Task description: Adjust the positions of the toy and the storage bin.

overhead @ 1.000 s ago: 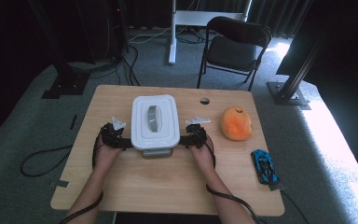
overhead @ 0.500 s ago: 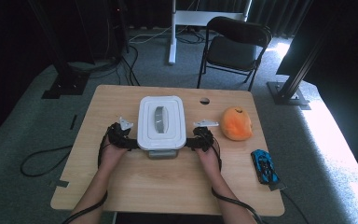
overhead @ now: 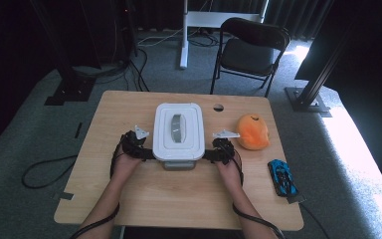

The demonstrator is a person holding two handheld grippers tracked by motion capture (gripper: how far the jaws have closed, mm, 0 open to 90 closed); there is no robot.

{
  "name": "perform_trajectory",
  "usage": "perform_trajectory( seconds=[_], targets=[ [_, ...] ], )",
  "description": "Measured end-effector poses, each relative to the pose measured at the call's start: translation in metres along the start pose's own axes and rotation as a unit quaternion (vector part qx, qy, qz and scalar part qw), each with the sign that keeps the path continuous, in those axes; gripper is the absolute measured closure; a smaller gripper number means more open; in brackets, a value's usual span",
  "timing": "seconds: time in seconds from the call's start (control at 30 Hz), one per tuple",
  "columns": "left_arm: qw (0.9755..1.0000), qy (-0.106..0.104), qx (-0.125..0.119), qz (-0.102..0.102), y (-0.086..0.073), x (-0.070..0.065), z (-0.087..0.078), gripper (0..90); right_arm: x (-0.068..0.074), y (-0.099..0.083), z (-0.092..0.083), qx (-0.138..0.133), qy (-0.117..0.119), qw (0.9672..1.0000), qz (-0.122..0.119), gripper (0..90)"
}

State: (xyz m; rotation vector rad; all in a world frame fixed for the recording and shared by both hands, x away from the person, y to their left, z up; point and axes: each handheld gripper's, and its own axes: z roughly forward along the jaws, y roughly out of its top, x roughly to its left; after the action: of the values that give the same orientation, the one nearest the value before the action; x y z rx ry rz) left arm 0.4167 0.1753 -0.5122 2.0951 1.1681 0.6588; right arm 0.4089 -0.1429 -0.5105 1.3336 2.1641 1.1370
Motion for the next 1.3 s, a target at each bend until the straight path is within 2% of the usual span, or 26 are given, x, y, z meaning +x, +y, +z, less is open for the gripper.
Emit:
perform_trajectory(
  seconds=[0.3,0.5,0.67,0.73,0.8,0.9,1.03,1.13,1.17,1.23,1.3],
  targets=[
    [1.0000,-0.009,0.001,0.003,0.000,-0.008,0.002,0.3,-0.003,-0.007,-0.010,-0.003,-0.002,1.0000,-0.002,23.8],
    [0.9998,-0.013,0.004,0.011,0.000,-0.013,0.003,0.3,-0.006,-0.012,-0.016,-0.003,0.000,1.0000,0.001,23.8],
    [0.9998,-0.018,0.002,0.011,-0.001,-0.011,0.004,0.2,-0.007,-0.013,-0.017,-0.004,0.001,1.0000,0.000,23.4],
    [0.9997,-0.024,-0.007,0.001,-0.002,-0.009,0.005,0.2,-0.009,-0.014,-0.016,-0.005,0.005,1.0000,0.004,20.7],
    [0.9993,-0.032,-0.013,-0.013,-0.003,-0.005,0.006,0.2,-0.015,-0.016,-0.013,-0.003,0.012,0.9997,0.022,18.1],
    [0.9993,-0.025,-0.015,-0.022,-0.003,0.001,0.009,0.2,-0.021,-0.017,-0.008,0.011,0.000,0.9996,0.027,18.1],
    [0.9991,-0.016,-0.019,-0.034,-0.001,0.010,0.012,0.2,-0.026,-0.010,-0.006,0.007,-0.027,0.9995,0.015,18.0],
    [0.9990,-0.008,-0.019,-0.041,0.001,0.017,0.015,0.2,-0.030,-0.004,-0.006,0.002,-0.024,0.9995,0.021,17.8],
    [0.9989,-0.011,-0.017,-0.042,0.003,0.020,0.017,0.2,-0.032,0.001,-0.003,0.004,-0.033,0.9993,0.016,17.6],
    [0.9979,-0.030,-0.019,-0.054,0.006,0.023,0.020,0.2,-0.035,0.005,0.001,0.000,-0.027,0.9995,0.020,17.3],
    [0.9980,-0.030,-0.020,-0.052,0.008,0.024,0.021,0.2,-0.036,0.007,0.003,0.001,-0.026,0.9994,0.021,17.3]
  ],
)
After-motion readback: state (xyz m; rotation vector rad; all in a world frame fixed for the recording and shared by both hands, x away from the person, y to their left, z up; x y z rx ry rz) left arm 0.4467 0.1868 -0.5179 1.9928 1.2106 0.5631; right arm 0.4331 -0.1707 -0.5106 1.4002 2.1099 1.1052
